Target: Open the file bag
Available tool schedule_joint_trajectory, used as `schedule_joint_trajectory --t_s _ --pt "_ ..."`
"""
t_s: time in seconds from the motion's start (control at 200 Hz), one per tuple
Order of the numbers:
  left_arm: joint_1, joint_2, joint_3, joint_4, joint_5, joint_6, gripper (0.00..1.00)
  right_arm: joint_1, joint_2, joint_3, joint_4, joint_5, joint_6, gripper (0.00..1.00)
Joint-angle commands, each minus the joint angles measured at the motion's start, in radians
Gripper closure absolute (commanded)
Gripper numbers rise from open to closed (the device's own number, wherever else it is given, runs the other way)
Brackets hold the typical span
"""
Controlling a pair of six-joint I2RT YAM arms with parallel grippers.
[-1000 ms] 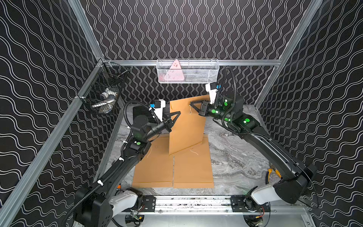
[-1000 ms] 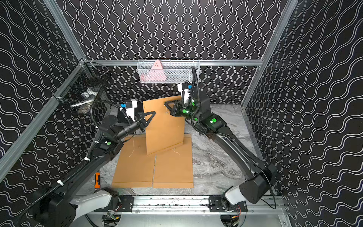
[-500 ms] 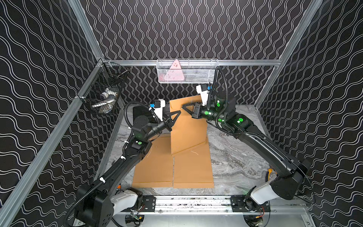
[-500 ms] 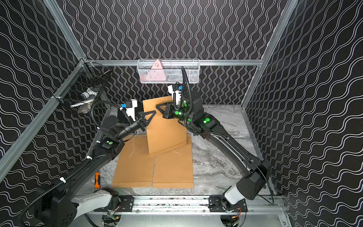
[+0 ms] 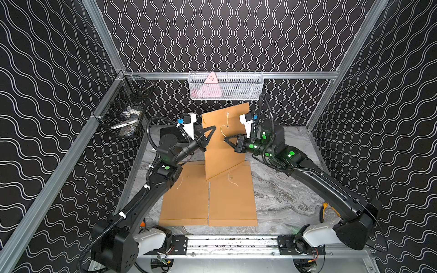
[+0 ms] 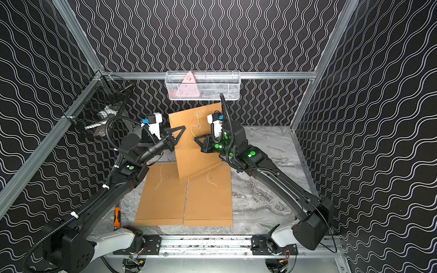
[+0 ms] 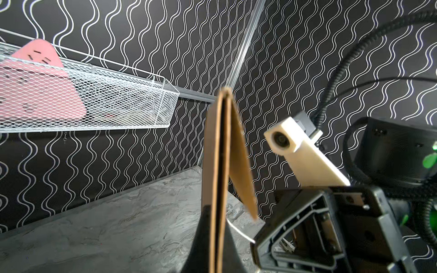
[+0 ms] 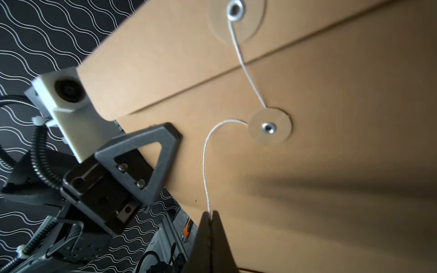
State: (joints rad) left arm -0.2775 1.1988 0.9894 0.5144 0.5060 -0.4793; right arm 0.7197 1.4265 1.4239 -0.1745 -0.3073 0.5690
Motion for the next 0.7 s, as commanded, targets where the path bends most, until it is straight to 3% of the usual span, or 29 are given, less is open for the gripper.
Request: schedule_joint_trajectory --t_s 0.0,0.38,0.696 --pt "0.008 -0.011 0.013 0.012 -0.017 0.002 1.0 -0.001 -0.013 -0.029 0.027 0.02 0.015 1.0" --pt "0.027 -0.018 0.033 0.016 0.001 -0.016 1.0 -0.018 -0.043 -0.107 0.011 0.08 0.02 1.0" --pt "0.04 -0.043 0.02 0.007 0.009 -0.019 1.0 -0.105 -0.067 -0.128 -0.008 0.084 0.014 1.0"
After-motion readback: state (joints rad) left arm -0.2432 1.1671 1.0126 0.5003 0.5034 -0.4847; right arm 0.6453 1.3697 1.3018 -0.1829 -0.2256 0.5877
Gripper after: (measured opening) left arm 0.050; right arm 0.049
